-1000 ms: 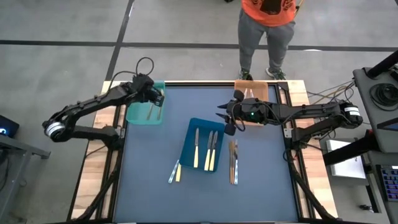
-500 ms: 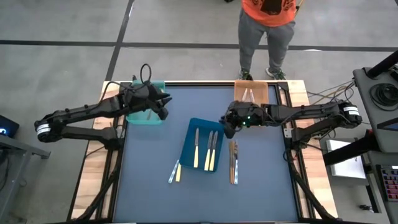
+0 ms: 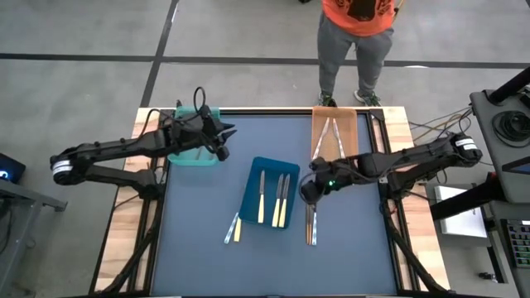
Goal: Sort silverware by color (type)
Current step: Put the right blue and white knife into the orange bin
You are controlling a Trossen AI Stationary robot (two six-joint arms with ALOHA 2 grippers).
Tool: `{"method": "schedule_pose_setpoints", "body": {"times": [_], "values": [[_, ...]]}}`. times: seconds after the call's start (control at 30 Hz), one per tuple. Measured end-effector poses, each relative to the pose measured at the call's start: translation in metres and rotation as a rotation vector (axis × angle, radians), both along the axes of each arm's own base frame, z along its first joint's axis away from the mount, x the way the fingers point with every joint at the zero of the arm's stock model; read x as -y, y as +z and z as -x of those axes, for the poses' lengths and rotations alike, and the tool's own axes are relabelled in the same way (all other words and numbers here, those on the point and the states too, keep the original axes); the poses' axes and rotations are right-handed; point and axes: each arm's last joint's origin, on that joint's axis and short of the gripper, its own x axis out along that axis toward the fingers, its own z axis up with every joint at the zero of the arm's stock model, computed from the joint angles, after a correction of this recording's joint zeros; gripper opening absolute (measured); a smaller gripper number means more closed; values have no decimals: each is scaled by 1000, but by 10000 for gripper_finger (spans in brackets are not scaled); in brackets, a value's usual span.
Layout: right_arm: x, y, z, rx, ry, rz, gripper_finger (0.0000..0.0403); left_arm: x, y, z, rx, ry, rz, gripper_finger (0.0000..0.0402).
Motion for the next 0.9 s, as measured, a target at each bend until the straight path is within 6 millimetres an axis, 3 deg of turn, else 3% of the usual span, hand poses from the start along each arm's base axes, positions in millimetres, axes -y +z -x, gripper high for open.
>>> {"method": "schedule_pose_setpoints", "body": {"times": [0.3,0.6,0.9], "values": [[-31,-23,-10,-150,-39,-104,74,0,-5,-2,6,9,33,64],[-52,-32,-9,-560,-186,-83,74,10,-15,5,95,-57,91,64],[-70,-51,-38,-700,-118,-69,78,20,-8,23,170,-85,90,64]]}}
